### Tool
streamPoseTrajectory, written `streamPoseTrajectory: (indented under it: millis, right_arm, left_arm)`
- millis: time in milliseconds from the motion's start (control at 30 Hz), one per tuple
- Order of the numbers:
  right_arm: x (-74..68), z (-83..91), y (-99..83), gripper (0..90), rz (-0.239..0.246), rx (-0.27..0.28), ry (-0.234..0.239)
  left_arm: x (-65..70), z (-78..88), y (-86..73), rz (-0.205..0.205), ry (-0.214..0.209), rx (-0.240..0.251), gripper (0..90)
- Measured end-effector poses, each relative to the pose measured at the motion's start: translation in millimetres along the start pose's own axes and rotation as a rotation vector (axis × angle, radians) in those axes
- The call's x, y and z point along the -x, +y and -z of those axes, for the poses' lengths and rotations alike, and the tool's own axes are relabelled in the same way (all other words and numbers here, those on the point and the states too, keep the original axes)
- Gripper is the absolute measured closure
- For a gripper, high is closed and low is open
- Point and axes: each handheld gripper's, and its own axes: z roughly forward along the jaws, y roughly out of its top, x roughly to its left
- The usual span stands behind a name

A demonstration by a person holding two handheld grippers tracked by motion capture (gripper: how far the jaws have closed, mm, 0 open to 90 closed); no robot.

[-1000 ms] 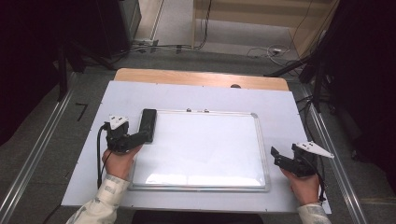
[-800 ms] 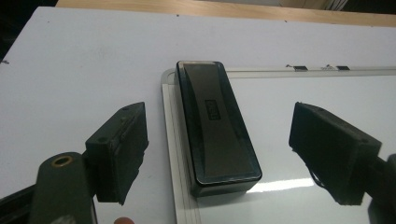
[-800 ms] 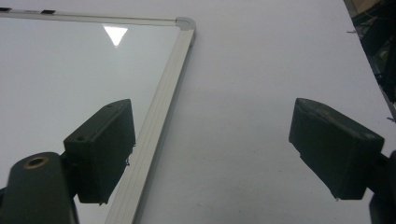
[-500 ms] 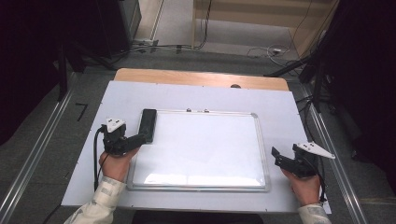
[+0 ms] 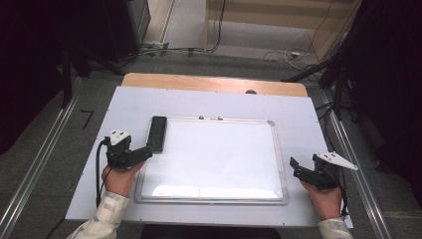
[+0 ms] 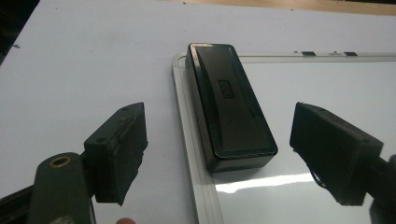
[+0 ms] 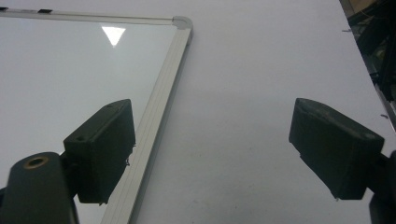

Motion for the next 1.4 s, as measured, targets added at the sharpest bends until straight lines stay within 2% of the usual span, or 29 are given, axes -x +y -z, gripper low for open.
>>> streamPoseTrajectory:
  millis: [1000, 1400]
  right_arm:
    - [0.6, 1.5, -0.9, 13.2, -0.003, -0.001, -0.003]
    - [1.0, 2.3, -1.0, 13.2, -0.004, 0.002, -0.005]
  left_arm:
    - [-15.4, 7.5, -10.9, 0.01, 0.022, -0.021, 19.4]
    - [-28.9, 12.8, -16.7, 0.024, 0.047, -0.033, 19.4]
